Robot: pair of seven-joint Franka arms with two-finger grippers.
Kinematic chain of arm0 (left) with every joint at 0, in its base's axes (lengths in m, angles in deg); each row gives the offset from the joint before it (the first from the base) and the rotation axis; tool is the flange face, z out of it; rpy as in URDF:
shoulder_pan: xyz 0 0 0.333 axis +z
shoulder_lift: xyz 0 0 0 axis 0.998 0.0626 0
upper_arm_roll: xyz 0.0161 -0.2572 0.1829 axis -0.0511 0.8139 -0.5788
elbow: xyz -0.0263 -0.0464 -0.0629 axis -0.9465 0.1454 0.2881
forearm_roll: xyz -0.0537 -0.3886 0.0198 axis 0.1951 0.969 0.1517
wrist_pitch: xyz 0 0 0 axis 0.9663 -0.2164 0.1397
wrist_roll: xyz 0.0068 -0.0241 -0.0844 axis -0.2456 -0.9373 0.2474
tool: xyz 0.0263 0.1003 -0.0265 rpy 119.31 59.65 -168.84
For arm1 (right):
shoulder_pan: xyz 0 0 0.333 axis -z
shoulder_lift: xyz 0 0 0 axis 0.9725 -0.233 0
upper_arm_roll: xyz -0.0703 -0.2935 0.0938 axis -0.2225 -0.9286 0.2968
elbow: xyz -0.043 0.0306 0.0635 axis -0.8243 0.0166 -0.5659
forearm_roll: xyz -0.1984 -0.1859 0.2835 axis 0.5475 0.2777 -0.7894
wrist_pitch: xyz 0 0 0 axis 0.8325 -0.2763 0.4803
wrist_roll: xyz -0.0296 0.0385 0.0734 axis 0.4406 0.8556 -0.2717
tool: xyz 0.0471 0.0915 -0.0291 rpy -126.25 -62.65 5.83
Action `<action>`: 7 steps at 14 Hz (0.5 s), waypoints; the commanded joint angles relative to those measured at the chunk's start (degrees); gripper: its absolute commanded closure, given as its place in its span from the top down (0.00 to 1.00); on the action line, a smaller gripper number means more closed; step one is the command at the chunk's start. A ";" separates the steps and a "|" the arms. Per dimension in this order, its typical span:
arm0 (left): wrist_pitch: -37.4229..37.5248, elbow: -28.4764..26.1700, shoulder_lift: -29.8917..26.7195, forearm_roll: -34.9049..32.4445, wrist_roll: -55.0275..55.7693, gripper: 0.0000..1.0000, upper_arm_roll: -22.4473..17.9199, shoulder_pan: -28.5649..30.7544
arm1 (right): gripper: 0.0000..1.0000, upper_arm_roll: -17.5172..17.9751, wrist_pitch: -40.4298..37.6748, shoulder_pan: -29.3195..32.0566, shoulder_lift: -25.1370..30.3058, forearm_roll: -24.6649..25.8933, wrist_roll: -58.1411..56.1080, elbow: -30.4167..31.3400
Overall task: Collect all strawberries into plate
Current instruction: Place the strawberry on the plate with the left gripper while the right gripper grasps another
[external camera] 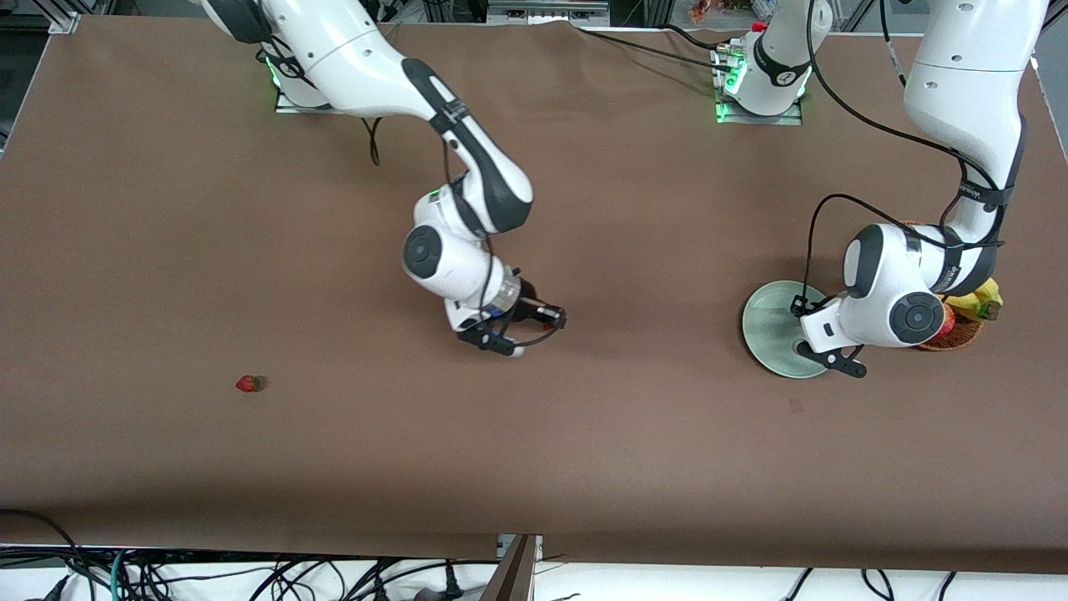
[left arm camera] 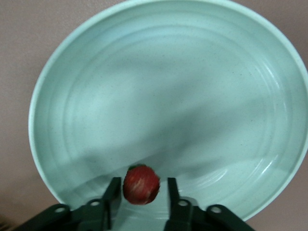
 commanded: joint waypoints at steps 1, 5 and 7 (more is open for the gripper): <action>0.86 0.69 -1.04 1.15 -1.56 1.00 0.41 0.15 | 0.22 -0.10 6.52 -5.72 -5.13 -0.88 7.02 -6.45; 7.96 4.02 -4.99 1.15 -0.95 1.00 1.54 -0.03 | 0.32 -0.10 15.75 -11.89 -6.54 -0.70 13.02 -7.00; 13.84 8.58 -5.35 2.46 -0.68 1.00 3.22 -0.03 | 0.48 -0.19 17.35 -12.69 -7.07 -0.61 13.47 -6.82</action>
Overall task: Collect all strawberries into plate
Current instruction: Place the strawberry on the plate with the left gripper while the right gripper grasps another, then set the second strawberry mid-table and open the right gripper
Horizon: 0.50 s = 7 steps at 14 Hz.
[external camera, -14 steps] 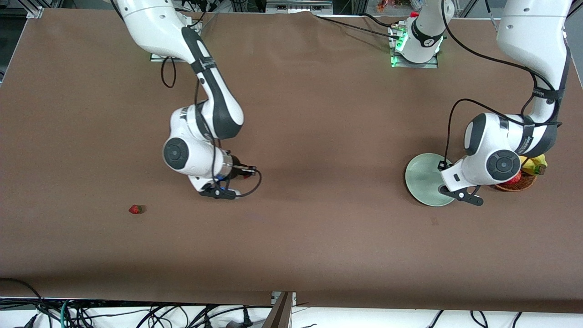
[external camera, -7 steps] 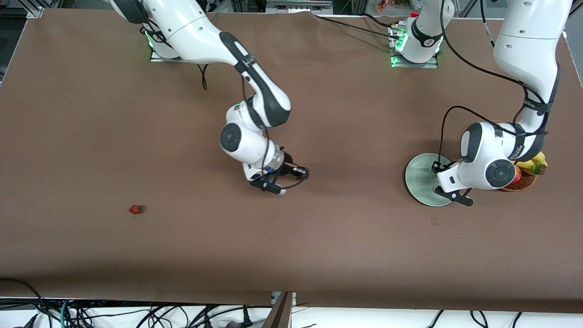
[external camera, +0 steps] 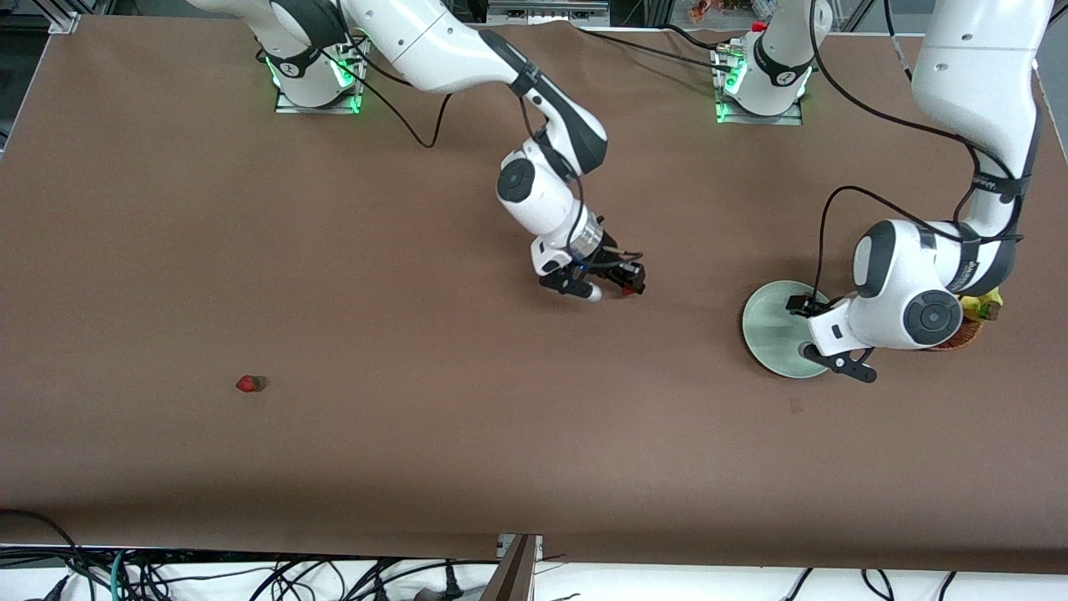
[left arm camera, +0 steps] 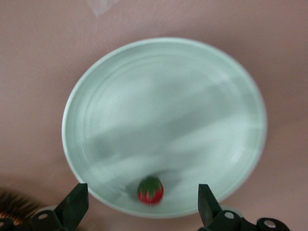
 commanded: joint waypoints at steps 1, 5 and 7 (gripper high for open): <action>7.76 4.94 -1.67 4.48 -0.52 1.00 1.53 0.02 | 0.54 -0.41 1.39 -0.27 -1.61 -0.44 0.44 -1.87; 7.87 3.99 -0.53 12.50 -0.26 1.00 1.62 -0.16 | 0.61 -1.03 0.69 -0.01 -1.00 -0.17 0.00 -1.78; 7.96 3.99 -0.62 12.94 2.10 1.00 2.84 -1.39 | 0.61 -2.25 -2.19 0.96 -0.56 -0.09 -0.26 -1.78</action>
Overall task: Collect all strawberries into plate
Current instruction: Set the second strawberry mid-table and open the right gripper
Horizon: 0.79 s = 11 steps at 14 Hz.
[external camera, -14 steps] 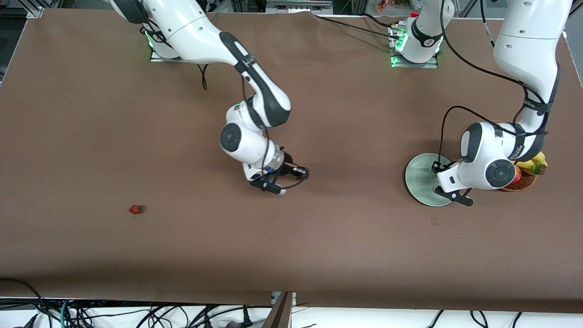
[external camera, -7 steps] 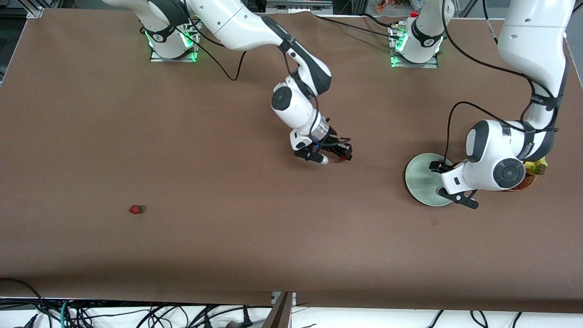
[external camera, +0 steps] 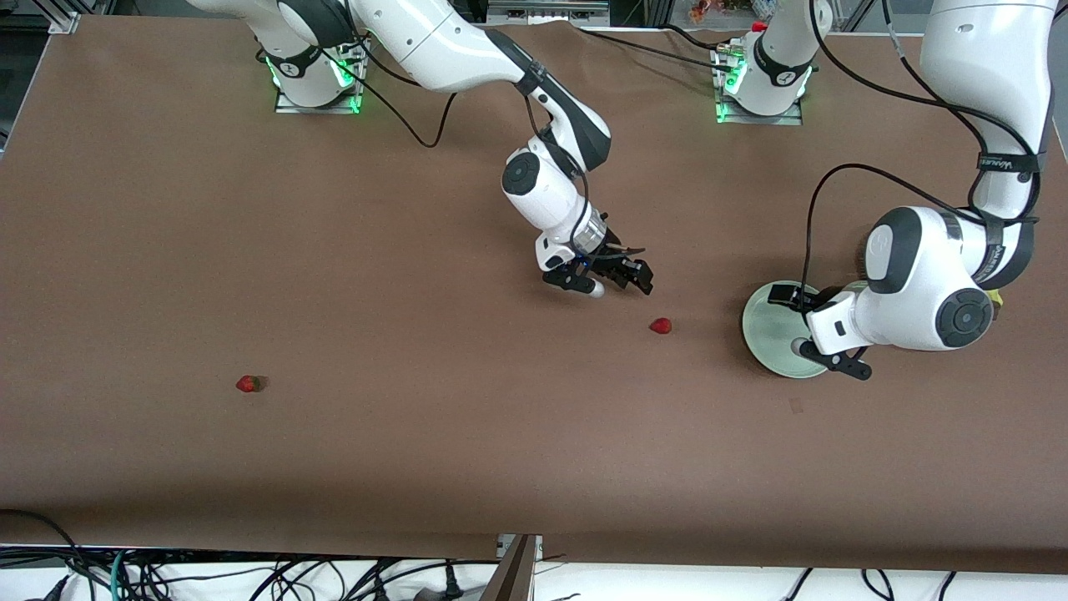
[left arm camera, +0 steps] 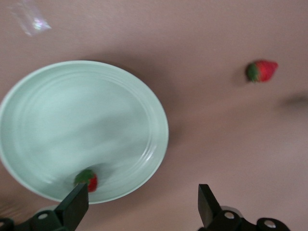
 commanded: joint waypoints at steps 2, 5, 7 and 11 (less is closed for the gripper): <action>-0.30 0.49 0.03 1.33 9.71 1.00 4.98 -1.10 | 0.61 -4.58 -10.06 1.10 1.53 1.39 -0.81 -1.28; -9.08 0.66 2.21 1.16 10.63 1.00 6.14 -3.11 | 0.61 -10.12 -22.54 2.15 3.64 5.16 -2.38 -1.36; -14.61 0.67 2.66 0.63 10.63 1.00 6.23 -6.70 | 0.61 -11.80 -28.96 3.99 5.04 6.23 -7.46 -1.28; -22.20 0.49 5.91 0.54 10.81 1.00 6.23 -10.24 | 0.61 -17.34 -39.61 7.07 6.98 6.06 -19.23 -1.28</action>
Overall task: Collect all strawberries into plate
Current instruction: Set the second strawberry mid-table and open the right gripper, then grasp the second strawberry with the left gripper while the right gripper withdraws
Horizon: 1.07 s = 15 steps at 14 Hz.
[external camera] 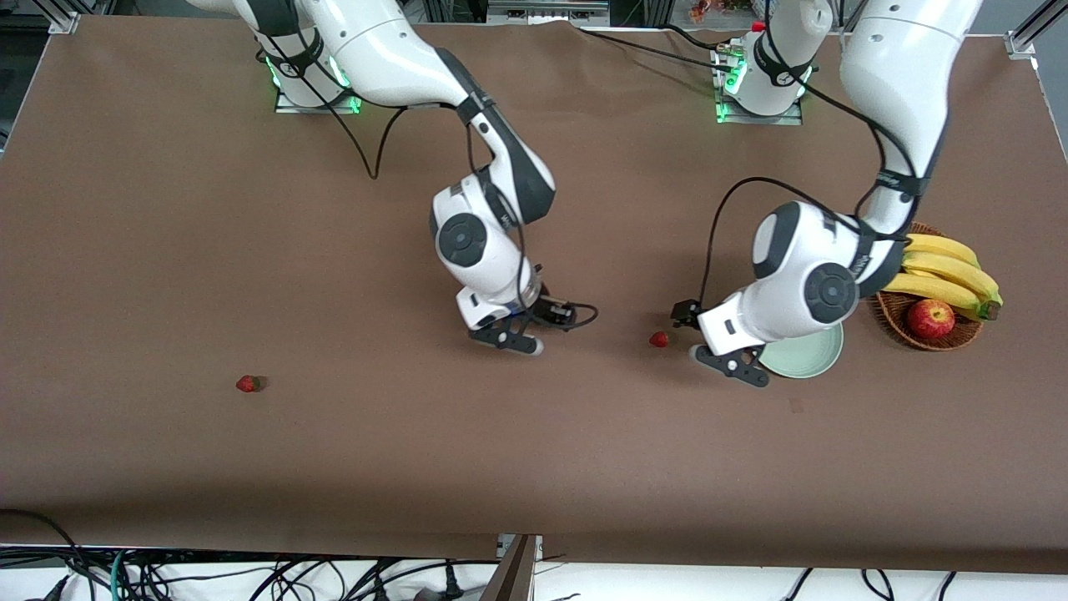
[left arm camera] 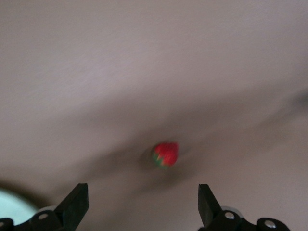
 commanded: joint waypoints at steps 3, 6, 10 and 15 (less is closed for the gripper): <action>-4.12 0.13 4.99 0.00 0.70 1.00 -0.36 -2.07 | 0.61 -6.20 -12.39 3.53 3.44 0.63 -16.19 1.81; -5.97 -1.10 6.13 0.17 0.97 1.00 -0.27 -3.91 | 0.61 -14.89 -18.65 3.53 5.21 0.71 -32.87 7.34; -7.65 -1.63 6.66 -0.09 3.43 1.00 -0.54 -5.68 | 0.61 -21.86 -17.34 7.20 4.33 0.71 -54.32 11.48; -7.30 -3.29 6.66 -0.18 3.43 0.60 -0.63 -4.63 | 0.61 -21.78 -12.07 18.63 1.53 0.71 -78.60 11.49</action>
